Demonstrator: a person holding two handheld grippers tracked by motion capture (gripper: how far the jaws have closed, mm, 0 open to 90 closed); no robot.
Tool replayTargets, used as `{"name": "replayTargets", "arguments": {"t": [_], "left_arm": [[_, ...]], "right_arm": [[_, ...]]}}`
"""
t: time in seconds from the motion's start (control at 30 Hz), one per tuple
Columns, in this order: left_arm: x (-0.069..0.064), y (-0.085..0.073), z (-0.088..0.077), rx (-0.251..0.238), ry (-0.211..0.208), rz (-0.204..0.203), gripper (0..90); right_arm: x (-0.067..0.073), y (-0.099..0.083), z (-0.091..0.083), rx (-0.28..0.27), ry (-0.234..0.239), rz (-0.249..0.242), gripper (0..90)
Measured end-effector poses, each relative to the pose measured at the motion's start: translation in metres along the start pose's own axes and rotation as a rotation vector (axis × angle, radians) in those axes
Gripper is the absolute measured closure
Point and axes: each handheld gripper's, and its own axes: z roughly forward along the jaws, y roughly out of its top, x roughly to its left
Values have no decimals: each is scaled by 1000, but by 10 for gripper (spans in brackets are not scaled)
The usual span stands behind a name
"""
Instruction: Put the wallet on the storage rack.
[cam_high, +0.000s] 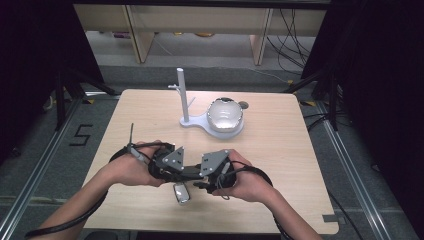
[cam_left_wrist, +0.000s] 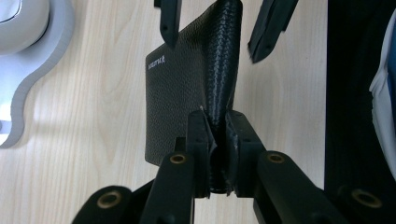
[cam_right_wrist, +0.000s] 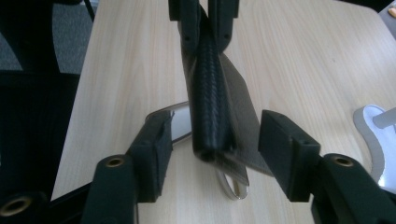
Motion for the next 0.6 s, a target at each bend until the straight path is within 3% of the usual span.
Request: {"name": "replayTargets", "arguments": {"t": [0.17,0.23,0.3,0.4,0.43,0.47,0.5,0.53,0.57,0.6], "left_arm": [[2,8,8,12,-13,13,805],[2,10,10,4,-21,10,804],[2,13,11,0,-15,12,804],[3,14,11,-13,-10,1,787],[5,14,9,-25,2,15,787],[6,13,2,-89,55,38,741],[6,13,2,-89,55,38,693],[7,10,-8,-164,136,72,606],[7,10,-8,-164,136,72,531],[5,4,-17,-240,193,60,481]], "right_arm": [[1,6,3,79,3,5,590],[1,7,4,86,2,-1,612],[4,7,4,125,-2,49,647],[2,7,3,133,12,17,770],[2,7,3,133,12,17,770],[-4,7,-1,122,3,18,786],[-4,7,-1,122,3,18,786],[-13,4,-8,110,-16,54,788],[-18,2,-12,104,0,91,788],[-24,0,-17,97,-6,121,789]]}}
